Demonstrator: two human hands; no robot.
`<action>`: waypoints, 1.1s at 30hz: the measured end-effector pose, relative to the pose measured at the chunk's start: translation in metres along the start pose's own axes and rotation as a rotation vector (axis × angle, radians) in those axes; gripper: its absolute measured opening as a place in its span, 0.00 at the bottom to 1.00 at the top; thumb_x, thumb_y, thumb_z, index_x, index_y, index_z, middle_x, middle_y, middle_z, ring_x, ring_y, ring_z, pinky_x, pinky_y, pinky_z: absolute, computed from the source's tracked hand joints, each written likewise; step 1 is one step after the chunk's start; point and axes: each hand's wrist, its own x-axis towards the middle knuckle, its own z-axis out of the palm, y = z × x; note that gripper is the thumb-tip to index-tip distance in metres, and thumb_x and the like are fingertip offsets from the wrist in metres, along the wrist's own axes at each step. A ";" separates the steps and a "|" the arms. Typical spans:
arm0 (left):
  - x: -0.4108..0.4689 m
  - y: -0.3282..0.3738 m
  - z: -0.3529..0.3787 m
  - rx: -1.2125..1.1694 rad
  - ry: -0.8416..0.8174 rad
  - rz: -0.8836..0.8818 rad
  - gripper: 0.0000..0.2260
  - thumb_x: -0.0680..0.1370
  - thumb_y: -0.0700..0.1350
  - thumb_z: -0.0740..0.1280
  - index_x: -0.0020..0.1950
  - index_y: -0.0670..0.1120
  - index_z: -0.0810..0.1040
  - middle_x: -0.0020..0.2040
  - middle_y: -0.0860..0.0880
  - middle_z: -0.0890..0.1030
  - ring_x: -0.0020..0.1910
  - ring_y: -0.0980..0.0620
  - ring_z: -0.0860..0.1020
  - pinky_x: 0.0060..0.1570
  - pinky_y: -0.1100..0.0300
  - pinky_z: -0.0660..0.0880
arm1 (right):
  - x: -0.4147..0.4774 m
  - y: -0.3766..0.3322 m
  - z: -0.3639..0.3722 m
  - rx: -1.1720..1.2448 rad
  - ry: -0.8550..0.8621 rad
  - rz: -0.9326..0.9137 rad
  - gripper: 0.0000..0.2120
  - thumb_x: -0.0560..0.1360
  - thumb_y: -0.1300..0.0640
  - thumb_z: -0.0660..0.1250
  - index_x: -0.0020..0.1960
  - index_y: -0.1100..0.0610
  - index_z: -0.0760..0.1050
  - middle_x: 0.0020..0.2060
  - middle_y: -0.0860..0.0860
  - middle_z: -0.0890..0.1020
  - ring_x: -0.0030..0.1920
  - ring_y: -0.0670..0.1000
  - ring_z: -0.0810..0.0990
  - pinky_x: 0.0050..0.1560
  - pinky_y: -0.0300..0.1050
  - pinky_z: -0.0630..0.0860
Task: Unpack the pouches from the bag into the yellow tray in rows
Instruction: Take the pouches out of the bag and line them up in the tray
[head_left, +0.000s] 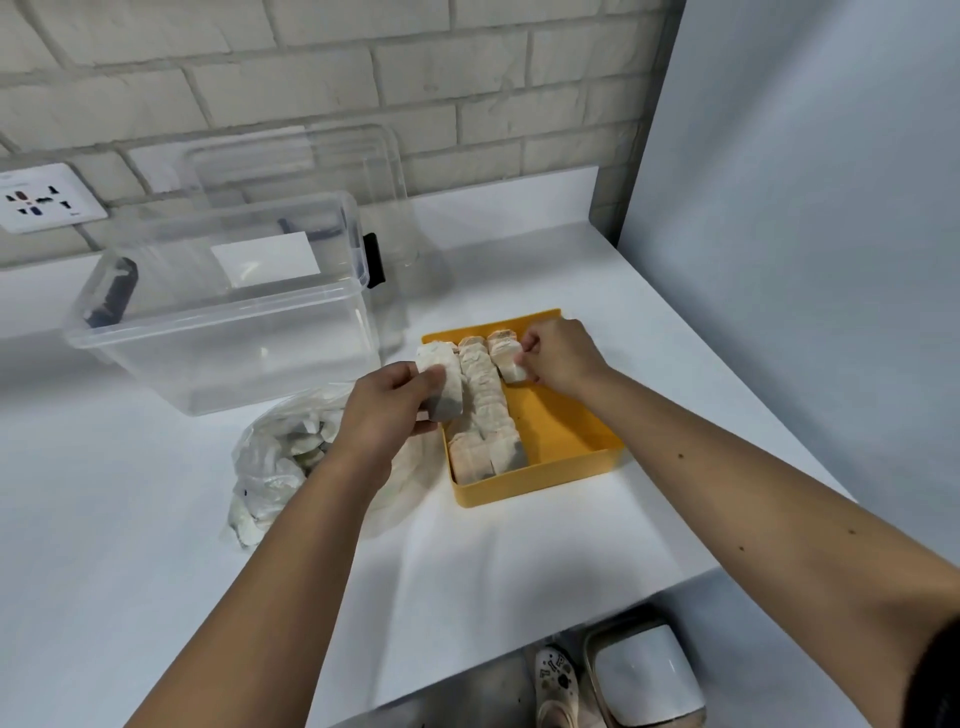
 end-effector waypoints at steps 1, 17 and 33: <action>0.000 0.000 0.000 0.003 -0.005 -0.001 0.15 0.80 0.46 0.69 0.56 0.34 0.79 0.53 0.38 0.84 0.48 0.45 0.84 0.41 0.59 0.82 | 0.001 -0.001 0.003 -0.025 0.008 0.014 0.04 0.76 0.60 0.69 0.48 0.60 0.81 0.46 0.57 0.84 0.47 0.56 0.82 0.47 0.45 0.77; 0.004 -0.002 -0.005 -0.016 -0.020 -0.043 0.12 0.80 0.44 0.67 0.54 0.35 0.81 0.50 0.41 0.85 0.46 0.45 0.85 0.49 0.53 0.83 | 0.012 -0.007 0.015 -0.057 0.037 0.103 0.09 0.77 0.57 0.68 0.50 0.63 0.81 0.48 0.58 0.83 0.50 0.57 0.81 0.51 0.48 0.77; 0.004 -0.001 0.012 -0.150 -0.100 -0.076 0.07 0.79 0.42 0.70 0.48 0.37 0.82 0.39 0.44 0.85 0.35 0.50 0.83 0.37 0.58 0.82 | -0.052 -0.034 -0.008 0.632 -0.205 0.101 0.09 0.69 0.57 0.77 0.47 0.58 0.82 0.35 0.52 0.83 0.34 0.48 0.81 0.38 0.41 0.81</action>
